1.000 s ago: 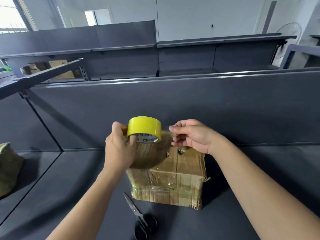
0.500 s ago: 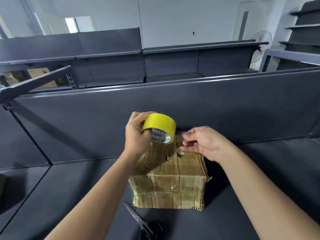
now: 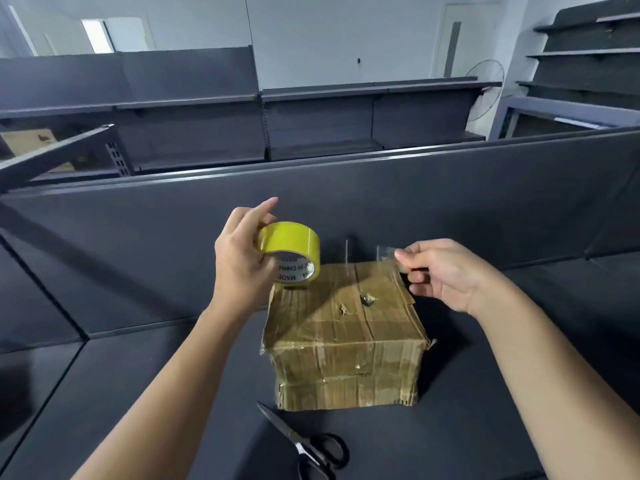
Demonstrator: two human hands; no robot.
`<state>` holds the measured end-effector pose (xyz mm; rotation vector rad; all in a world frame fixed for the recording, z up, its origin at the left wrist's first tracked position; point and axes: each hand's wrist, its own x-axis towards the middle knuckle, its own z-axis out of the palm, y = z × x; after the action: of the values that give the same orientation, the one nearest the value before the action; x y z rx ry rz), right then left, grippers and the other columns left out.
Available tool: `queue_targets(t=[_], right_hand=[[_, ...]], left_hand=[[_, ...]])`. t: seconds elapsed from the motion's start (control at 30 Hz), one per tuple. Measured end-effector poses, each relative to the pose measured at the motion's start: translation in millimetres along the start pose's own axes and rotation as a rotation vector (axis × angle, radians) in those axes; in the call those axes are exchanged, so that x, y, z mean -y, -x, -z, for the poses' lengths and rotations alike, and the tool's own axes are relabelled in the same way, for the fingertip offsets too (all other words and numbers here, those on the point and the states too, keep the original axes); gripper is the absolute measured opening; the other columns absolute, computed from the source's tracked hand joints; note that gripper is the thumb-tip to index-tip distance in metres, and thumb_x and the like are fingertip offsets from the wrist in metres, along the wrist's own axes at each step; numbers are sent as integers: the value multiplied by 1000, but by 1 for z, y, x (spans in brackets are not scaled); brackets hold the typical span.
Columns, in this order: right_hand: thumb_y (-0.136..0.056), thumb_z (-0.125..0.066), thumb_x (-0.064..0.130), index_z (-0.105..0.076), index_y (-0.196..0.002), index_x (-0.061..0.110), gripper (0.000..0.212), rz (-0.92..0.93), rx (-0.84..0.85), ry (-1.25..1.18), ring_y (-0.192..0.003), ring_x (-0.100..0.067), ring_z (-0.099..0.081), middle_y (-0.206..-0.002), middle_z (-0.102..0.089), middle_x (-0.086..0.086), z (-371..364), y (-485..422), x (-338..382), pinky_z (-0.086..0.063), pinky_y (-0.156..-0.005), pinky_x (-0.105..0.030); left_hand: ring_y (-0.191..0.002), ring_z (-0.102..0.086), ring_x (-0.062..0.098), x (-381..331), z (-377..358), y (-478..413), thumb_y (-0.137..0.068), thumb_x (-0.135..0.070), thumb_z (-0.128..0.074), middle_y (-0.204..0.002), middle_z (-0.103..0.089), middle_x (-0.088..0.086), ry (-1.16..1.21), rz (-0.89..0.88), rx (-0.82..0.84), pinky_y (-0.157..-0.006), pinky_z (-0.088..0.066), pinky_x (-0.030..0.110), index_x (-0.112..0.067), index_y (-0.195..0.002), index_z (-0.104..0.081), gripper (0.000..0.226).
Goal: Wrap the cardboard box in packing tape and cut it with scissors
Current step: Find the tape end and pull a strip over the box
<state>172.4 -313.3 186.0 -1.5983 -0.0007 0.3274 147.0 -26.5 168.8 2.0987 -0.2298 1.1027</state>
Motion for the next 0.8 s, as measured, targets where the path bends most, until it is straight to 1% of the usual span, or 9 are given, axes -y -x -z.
queue_targets(t=[0.07, 0.13, 0.17, 0.3, 0.4, 0.5, 0.63, 0.73, 0.8], right_hand=[[-98, -64, 8, -58, -88, 9, 11, 8, -11, 6, -51, -8, -42, -73, -48, -2, -8, 2, 1, -45, -46, -22], [-99, -62, 8, -57, -90, 9, 10, 10, -45, -14, -50, -8, -41, -72, -47, -2, -12, 3, 0, -40, -45, -22], [-99, -62, 8, -56, -90, 9, 10, 13, -62, -32, -50, -8, -40, -72, -46, -1, -12, 3, -1, -39, -44, -22], [-100, -61, 10, -57, -88, 10, 12, 4, -82, -23, -50, -8, -38, -66, -48, 3, -5, 7, -3, -38, -47, -23], [-100, -61, 9, -57, -86, 10, 14, -15, -82, -15, -50, -8, -37, -59, -50, 6, 5, 7, -11, -38, -47, -22], [-98, -62, 8, -58, -84, 10, 15, -46, -72, -80, -49, -8, -35, -64, -44, 2, 20, 2, -24, -37, -43, -21], [-96, -64, 9, -58, -83, 10, 15, -88, -24, -135, -49, -7, -35, -68, -41, 0, 38, -5, -48, -37, -42, -19], [-97, -63, 9, -55, -80, 11, 18, -119, 2, -191, -48, -6, -34, -67, -40, 1, 45, -11, -63, -36, -41, -18], [-97, -63, 8, -55, -80, 11, 18, -130, 22, -219, -47, -6, -34, -67, -40, 0, 48, -15, -67, -36, -41, -18]], left_hand=[[-95, -67, 14, -6, -2, 1, -69, 17, -57, -100, -69, -5, 225, 272, -91, -85, -58, 36, -18, -122, -65, 64], [-89, -68, 12, -7, -7, 7, -70, 4, -66, -94, -70, -6, 421, 495, -158, -83, -58, 36, -19, -116, -66, 51], [-86, -67, 13, -7, -9, 11, -69, -1, -66, -92, -70, -4, 471, 539, -167, -80, -58, 36, -19, -112, -68, 46], [-83, -68, 12, -5, -18, 19, -68, 12, -66, -89, -73, -5, 489, 502, -119, -76, -57, 35, -17, -93, -74, 39], [-86, -69, 7, -4, -24, 17, -68, 19, -73, -92, -74, -8, 465, 456, -57, -76, -54, 25, -16, -97, -75, 46], [-87, -67, 7, -10, -30, 14, -64, 18, -80, -93, -71, -8, 438, 367, 0, -75, -54, 20, -22, -98, -71, 54], [-79, -63, 0, -21, -39, 21, -57, 0, -68, -85, -68, -16, 360, 283, 14, -72, -49, 16, -28, -88, -64, 42], [-77, -63, 2, -21, -45, 25, -55, -18, -64, -84, -67, -21, 307, 196, 36, -69, -49, 19, -31, -86, -63, 33], [-80, -62, 5, -21, -47, 25, -57, -19, -62, -85, -65, -20, 270, 125, 50, -69, -49, 21, -27, -88, -63, 32]])
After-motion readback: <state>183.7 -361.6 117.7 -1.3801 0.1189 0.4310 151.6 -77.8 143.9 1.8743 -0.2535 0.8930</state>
